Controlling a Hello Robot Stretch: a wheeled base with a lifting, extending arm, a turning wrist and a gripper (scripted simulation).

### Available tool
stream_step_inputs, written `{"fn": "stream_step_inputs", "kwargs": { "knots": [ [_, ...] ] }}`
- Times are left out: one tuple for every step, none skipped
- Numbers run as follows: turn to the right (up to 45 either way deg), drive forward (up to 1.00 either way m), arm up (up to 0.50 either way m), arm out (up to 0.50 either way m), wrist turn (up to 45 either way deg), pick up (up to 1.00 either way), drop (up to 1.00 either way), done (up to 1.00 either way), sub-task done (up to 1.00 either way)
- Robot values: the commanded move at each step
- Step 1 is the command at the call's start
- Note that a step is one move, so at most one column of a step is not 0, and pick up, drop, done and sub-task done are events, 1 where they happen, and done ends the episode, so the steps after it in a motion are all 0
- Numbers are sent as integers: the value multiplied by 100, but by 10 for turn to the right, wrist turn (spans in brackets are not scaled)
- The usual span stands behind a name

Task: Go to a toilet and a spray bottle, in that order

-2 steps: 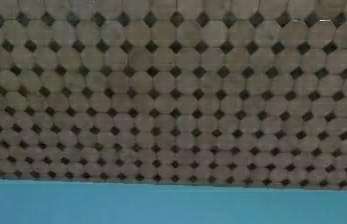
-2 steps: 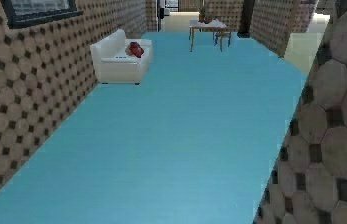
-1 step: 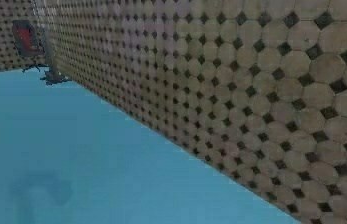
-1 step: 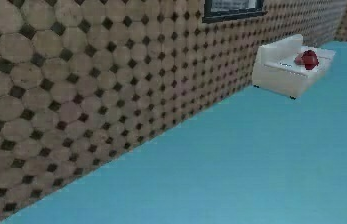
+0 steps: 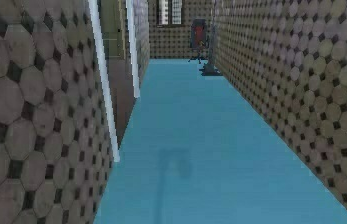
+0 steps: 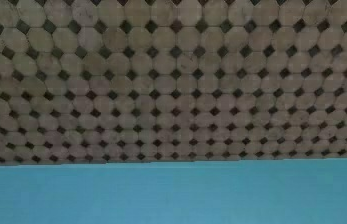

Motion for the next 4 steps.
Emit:
{"fn": "stream_step_inputs", "kwargs": {
  "knots": [
    [0, 100, 0, 0, 0, 0, 0, 0, 0],
    [0, 100, 0, 0, 0, 0, 0, 0, 0],
    [-180, 0, 0, 0, 0, 0, 0, 0, 0],
    [0, 15, 0, 0, 0, 0, 0, 0, 0]
  ]
}}
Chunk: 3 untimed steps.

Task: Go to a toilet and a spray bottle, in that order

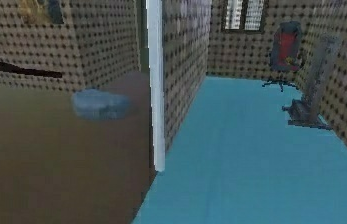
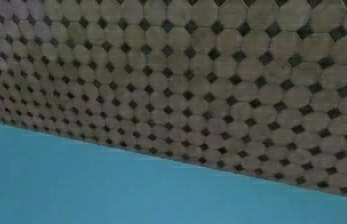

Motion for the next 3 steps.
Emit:
{"fn": "stream_step_inputs", "kwargs": {
  "knots": [
    [-270, 0, 0, 0, 0, 0, 0, 0, 0],
    [0, 45, 0, 0, 0, 0, 0, 0, 0],
    [-450, 0, 0, 0, 0, 0, 0, 0, 0]
  ]
}}
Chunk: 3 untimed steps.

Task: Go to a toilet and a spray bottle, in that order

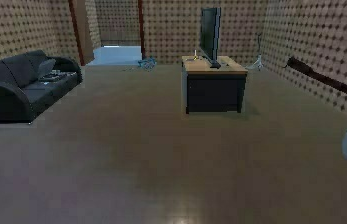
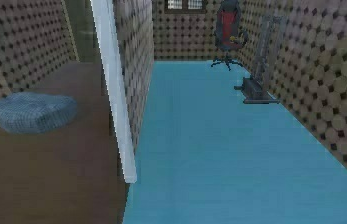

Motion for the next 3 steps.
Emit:
{"fn": "stream_step_inputs", "kwargs": {
  "knots": [
    [0, 50, 0, 0, 0, 0, 0, 0, 0],
    [-150, 0, 0, 0, 0, 0, 0, 0, 0],
    [0, 100, 0, 0, 0, 0, 0, 0, 0]
  ]
}}
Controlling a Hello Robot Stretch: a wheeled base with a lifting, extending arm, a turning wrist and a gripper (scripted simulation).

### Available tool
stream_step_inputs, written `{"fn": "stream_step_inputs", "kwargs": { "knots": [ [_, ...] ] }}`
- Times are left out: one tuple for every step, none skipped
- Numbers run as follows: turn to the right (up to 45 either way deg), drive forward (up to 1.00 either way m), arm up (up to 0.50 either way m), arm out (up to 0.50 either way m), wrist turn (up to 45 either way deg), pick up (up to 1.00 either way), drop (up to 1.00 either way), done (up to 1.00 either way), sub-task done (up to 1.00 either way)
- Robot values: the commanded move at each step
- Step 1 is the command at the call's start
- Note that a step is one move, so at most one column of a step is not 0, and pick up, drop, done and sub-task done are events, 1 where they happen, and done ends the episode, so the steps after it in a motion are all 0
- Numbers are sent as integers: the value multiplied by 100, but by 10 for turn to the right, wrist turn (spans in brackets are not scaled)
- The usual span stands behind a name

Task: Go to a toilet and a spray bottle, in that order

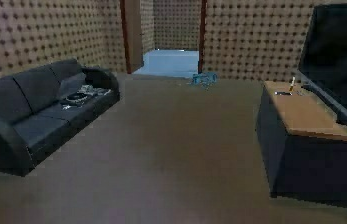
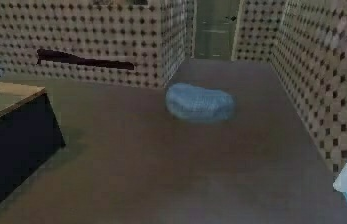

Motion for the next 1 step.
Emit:
{"fn": "stream_step_inputs", "kwargs": {
  "knots": [
    [0, 100, 0, 0, 0, 0, 0, 0, 0]
  ]
}}
